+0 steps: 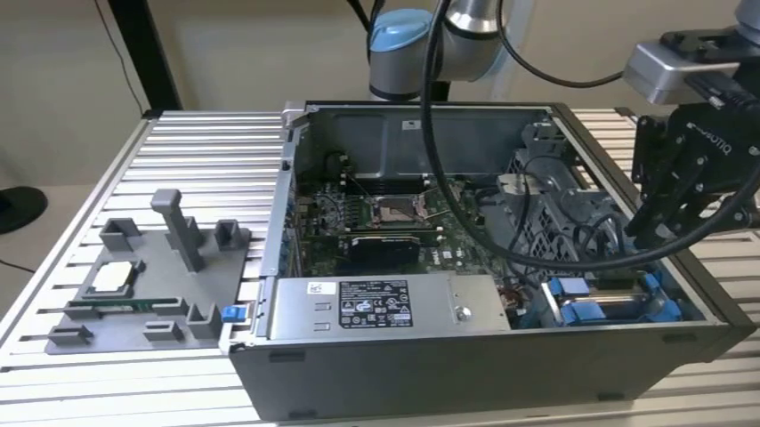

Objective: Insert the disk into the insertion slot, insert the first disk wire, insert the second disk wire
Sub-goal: 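Insert the second disk wire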

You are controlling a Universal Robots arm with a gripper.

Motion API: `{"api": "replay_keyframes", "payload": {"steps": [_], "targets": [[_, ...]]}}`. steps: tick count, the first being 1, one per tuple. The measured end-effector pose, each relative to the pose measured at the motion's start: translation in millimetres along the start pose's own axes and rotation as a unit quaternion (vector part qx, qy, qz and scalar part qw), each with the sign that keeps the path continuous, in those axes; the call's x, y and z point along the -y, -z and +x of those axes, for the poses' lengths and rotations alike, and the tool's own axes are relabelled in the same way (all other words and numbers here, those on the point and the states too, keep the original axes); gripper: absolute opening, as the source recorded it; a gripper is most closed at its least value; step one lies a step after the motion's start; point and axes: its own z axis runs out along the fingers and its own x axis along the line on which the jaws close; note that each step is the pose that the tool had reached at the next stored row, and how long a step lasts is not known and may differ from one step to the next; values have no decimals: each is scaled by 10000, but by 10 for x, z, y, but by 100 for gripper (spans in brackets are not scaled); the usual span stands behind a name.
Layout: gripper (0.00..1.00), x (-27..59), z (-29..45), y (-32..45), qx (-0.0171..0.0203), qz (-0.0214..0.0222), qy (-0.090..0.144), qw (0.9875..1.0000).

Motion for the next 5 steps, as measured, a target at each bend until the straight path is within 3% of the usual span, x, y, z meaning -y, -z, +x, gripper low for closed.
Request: {"api": "replay_keyframes", "payload": {"steps": [5], "targets": [[100, 1, 0, 1, -1, 0, 0, 10000]]}}
